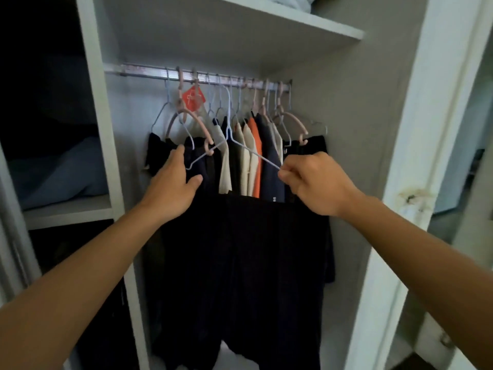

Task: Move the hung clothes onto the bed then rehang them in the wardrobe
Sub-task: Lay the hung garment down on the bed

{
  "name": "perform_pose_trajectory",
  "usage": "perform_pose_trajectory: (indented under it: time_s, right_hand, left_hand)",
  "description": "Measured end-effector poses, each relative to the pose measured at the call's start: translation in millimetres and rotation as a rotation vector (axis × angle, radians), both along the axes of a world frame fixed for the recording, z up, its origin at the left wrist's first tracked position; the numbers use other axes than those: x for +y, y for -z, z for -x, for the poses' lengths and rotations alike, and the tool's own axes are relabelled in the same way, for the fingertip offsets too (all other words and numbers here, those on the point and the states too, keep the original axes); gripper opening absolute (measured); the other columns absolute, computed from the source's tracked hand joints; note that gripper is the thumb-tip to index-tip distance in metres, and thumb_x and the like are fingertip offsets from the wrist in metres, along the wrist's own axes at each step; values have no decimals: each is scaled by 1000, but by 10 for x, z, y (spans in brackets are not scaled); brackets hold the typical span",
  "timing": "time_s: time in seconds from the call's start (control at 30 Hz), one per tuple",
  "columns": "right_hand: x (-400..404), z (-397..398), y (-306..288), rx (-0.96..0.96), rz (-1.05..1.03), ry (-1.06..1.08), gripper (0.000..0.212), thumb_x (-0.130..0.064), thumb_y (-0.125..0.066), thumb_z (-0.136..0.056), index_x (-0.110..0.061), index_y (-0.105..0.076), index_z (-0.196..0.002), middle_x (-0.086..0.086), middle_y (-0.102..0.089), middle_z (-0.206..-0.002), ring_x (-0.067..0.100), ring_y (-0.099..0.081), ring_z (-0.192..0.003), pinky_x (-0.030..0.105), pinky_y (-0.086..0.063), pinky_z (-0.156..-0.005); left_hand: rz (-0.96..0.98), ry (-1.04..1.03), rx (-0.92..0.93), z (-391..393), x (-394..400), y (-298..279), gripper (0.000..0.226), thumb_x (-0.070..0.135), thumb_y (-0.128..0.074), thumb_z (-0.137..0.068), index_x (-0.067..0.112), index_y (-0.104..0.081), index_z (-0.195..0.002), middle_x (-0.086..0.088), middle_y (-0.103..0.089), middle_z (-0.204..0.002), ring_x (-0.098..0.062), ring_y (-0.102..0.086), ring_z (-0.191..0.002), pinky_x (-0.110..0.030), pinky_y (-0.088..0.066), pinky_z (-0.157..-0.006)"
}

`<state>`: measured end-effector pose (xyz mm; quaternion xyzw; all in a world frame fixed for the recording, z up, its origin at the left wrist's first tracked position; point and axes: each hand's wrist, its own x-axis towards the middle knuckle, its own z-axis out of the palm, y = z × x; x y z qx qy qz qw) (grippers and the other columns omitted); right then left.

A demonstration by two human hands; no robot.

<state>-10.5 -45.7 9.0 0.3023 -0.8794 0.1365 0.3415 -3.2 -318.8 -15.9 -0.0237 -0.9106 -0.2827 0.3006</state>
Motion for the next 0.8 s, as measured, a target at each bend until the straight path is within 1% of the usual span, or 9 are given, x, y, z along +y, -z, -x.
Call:
perform_pose_trajectory:
  time_s: [0.13,0.23,0.3,0.37,0.43,0.5,0.63,0.73,0.8]
  right_hand:
    - [464,-359,108,-42,36,-34,20,-21,-55,-99,-23,-54,-79,-4,-61,-61,17,-55,-57,37,-48,-62]
    - [874,-645,152,-111,110,-35,26,-20,-58,-98,-25,-56,-73,-9,-55,-54,10,-54,-54,18,-40,-56]
    - [1185,-833,174,-161,153,-12,31,-20,-58,-98,-29,-55,-69,-7,-56,-54,8,-53,-51,15,-38,-53]
    - [1510,-1026,203,-212,165,25,26,-21,-57,-99,-20,-61,-72,-1,-61,-58,8,-53,-51,14,-39,-53]
    - [1841,-1219,242,-235,148,77,24,-23,-57,-98,-22,-63,-76,-3,-64,-62,8,-57,-55,18,-43,-56]
    - [2187,-1435,290,-240,134,154,24,-30,-56,-98,-31,-62,-76,-8,-65,-64,9,-59,-59,23,-47,-60]
    - [2863,-1976,446,-224,105,343,21,-33,-52,-99,-29,-63,-82,-12,-64,-69,7,-60,-63,31,-53,-66]
    - [3336,-2410,586,-266,242,417,18,-28,-55,-99,-27,-65,-85,-11,-65,-72,8,-62,-68,28,-55,-70]
    - [3658,-2667,679,-272,315,483,19,-26,-56,-98,-22,-68,-84,-9,-65,-70,7,-61,-65,23,-52,-66]
  left_hand:
    - [14,57,-37,25,425,134,70,25,-54,-99,14,-14,-156,-8,-20,-162,-28,-24,-147,-42,-24,-118]
    - [54,110,-16,25,726,197,55,21,-51,-100,13,-31,-150,-13,-35,-154,-32,-32,-143,-44,-30,-112]
    - [72,127,55,3,933,200,34,21,-50,-99,14,-52,-132,-13,-53,-127,-35,-52,-121,-44,-43,-94]
    - [62,153,112,-48,1175,186,12,21,-51,-99,18,-63,-99,-5,-61,-97,-30,-60,-92,-40,-46,-76]
    - [37,217,107,-146,1473,180,20,20,-52,-98,23,-60,-80,2,-65,-81,-25,-62,-81,-41,-48,-72]
    - [-7,303,56,-264,1818,213,22,18,-52,-97,24,-60,-77,6,-67,-76,-20,-65,-78,-43,-51,-76]
    - [-113,478,35,-576,2605,339,23,16,-55,-95,26,-59,-74,3,-61,-65,-22,-60,-68,-41,-48,-70]
    - [-180,621,27,-880,3199,454,22,12,-55,-96,19,-62,-76,-12,-57,-69,-16,-50,-62,-34,-41,-65]
    - [-200,698,6,-1069,3584,520,20,13,-55,-96,17,-63,-78,-11,-53,-67,-12,-45,-60,-31,-37,-63]
